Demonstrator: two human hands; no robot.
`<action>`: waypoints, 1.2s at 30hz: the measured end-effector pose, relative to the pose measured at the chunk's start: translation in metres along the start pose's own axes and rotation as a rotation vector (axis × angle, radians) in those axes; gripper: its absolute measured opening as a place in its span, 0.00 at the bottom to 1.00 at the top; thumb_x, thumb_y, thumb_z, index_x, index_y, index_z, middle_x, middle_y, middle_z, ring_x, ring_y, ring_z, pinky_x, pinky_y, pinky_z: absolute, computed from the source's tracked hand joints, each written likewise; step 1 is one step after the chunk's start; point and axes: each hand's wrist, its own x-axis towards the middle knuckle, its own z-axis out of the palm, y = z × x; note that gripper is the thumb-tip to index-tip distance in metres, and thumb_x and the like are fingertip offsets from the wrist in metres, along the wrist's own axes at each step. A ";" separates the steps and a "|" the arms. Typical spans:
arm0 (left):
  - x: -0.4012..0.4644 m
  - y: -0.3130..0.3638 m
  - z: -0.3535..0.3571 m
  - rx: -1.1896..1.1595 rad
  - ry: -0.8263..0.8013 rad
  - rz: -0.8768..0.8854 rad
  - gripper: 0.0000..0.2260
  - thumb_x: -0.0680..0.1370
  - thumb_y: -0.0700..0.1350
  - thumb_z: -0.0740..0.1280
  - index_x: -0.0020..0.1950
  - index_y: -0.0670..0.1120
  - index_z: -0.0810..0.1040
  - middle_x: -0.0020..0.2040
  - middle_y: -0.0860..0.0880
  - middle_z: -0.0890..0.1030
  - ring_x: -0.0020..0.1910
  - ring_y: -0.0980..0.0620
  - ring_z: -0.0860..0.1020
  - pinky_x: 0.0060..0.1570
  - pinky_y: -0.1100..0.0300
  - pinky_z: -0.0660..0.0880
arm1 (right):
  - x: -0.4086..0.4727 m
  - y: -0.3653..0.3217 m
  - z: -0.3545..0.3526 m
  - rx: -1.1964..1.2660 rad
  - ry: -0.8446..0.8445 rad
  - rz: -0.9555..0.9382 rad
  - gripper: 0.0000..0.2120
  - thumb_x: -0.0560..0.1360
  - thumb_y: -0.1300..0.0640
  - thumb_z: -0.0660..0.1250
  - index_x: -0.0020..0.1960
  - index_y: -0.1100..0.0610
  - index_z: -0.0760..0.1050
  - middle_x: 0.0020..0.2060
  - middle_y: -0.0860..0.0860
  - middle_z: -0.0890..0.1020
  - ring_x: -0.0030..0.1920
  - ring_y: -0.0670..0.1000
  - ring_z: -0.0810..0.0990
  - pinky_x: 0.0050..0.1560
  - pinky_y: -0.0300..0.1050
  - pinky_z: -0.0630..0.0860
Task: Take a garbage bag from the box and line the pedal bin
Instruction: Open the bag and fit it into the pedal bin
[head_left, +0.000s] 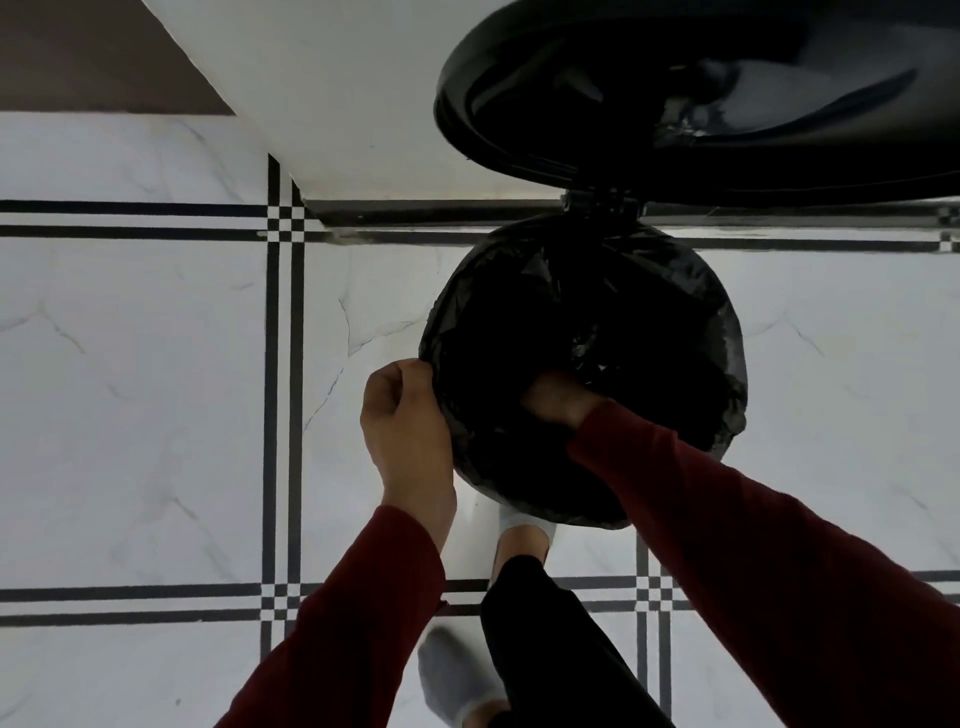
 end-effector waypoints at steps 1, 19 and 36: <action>-0.002 0.002 0.000 0.003 0.000 -0.009 0.06 0.79 0.45 0.64 0.50 0.46 0.80 0.39 0.59 0.79 0.39 0.58 0.76 0.36 0.66 0.72 | -0.014 -0.002 -0.004 0.026 0.037 -0.007 0.18 0.84 0.61 0.55 0.69 0.65 0.74 0.68 0.63 0.76 0.69 0.62 0.74 0.67 0.52 0.70; -0.005 0.008 -0.003 0.076 0.040 0.009 0.06 0.79 0.46 0.65 0.50 0.49 0.81 0.47 0.55 0.81 0.48 0.53 0.80 0.42 0.63 0.72 | -0.026 0.003 -0.036 0.077 0.158 0.035 0.18 0.81 0.58 0.58 0.67 0.61 0.76 0.67 0.61 0.78 0.66 0.62 0.76 0.65 0.48 0.72; 0.040 0.099 0.059 1.047 -0.480 0.910 0.13 0.83 0.42 0.62 0.66 0.46 0.79 0.62 0.40 0.75 0.55 0.42 0.78 0.58 0.56 0.74 | -0.122 0.082 -0.127 0.412 0.787 0.066 0.15 0.81 0.47 0.61 0.57 0.52 0.82 0.56 0.57 0.83 0.59 0.58 0.79 0.60 0.43 0.71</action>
